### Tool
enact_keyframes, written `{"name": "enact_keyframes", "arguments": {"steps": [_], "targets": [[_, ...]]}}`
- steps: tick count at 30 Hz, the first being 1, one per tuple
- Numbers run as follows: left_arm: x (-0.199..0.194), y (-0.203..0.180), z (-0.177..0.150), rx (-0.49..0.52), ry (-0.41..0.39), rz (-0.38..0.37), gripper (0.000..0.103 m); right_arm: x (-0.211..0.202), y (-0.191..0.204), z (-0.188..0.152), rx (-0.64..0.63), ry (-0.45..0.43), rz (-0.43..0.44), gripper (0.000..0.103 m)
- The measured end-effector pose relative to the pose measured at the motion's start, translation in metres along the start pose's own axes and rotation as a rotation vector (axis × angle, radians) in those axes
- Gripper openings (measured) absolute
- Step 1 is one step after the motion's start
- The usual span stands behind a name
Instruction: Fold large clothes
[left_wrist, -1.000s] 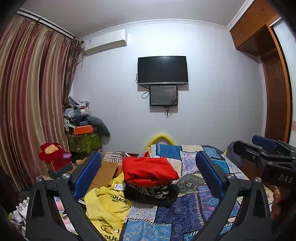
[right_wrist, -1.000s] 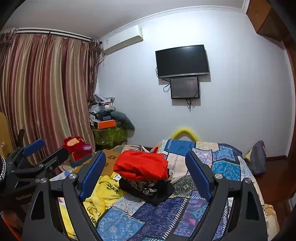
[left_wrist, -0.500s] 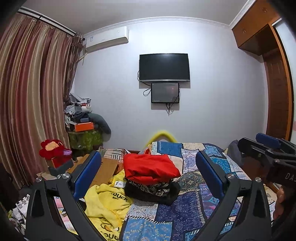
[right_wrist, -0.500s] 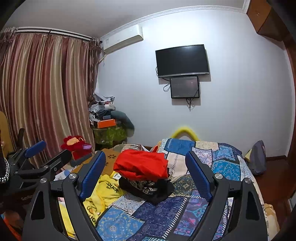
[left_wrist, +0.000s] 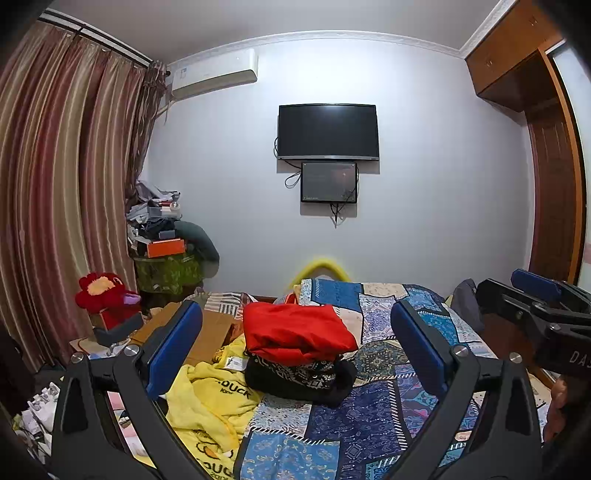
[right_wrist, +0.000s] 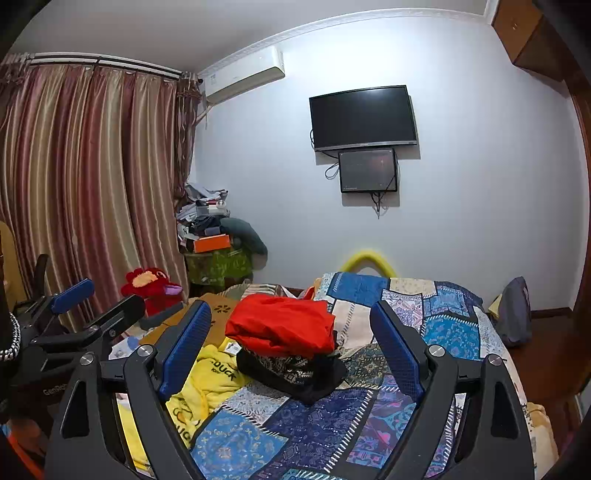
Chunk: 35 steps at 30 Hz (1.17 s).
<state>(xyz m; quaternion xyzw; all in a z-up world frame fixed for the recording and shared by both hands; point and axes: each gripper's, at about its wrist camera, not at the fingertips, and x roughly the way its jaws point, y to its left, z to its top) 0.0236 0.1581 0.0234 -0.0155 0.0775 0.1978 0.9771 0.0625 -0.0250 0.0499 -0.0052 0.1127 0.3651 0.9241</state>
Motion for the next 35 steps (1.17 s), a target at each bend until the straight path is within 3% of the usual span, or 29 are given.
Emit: {"name": "enact_keyframes", "arguments": {"steps": [35], "targets": [[0.0047,-0.0055,-0.0041,-0.009,0.047,-0.068,0.103,-0.0004,-0.0052,-0.0017,0.021,0.013,0.001,0.086]]}}
